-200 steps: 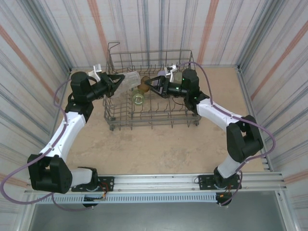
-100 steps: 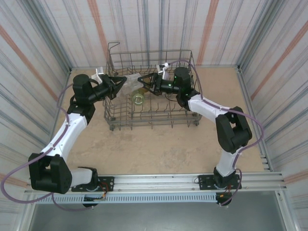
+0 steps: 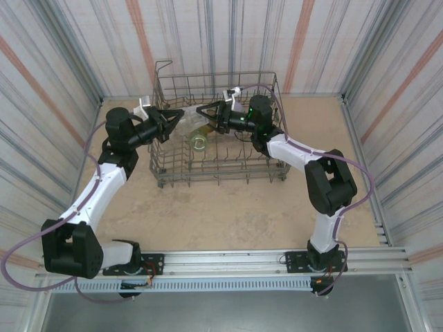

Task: Load the cups into the dish rack

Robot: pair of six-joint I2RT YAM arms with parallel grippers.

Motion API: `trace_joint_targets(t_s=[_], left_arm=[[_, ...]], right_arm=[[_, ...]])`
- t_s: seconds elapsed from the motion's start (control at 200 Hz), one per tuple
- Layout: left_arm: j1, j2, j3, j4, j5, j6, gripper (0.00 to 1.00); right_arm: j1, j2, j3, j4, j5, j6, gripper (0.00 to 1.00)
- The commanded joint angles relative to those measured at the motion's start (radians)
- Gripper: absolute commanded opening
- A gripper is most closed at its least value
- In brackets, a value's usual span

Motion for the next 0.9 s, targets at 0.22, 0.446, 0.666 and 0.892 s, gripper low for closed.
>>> trace_joint_targets(t_s=[0.22,0.446,0.666,0.892], left_arm=[[-0.004,0.0,0.0,0.038,0.027,-0.008,0.0],[-0.003,0.006,0.006,0.006,0.037,0.01,0.04],[0.01,-0.004,0.024,-0.067,0.037,0.072,0.22],[0.013,-0.046,0.033,-0.154,0.009,0.138,0.39]], right_arm=[[0.005,0.058,0.038,0.201,-0.04,0.115,0.6],[0.011,0.065,0.039,0.262,-0.058,0.138,0.5],[0.01,0.052,0.038,0.228,-0.057,0.106,0.46],[0.017,0.029,0.038,0.134,-0.06,0.033,0.44]])
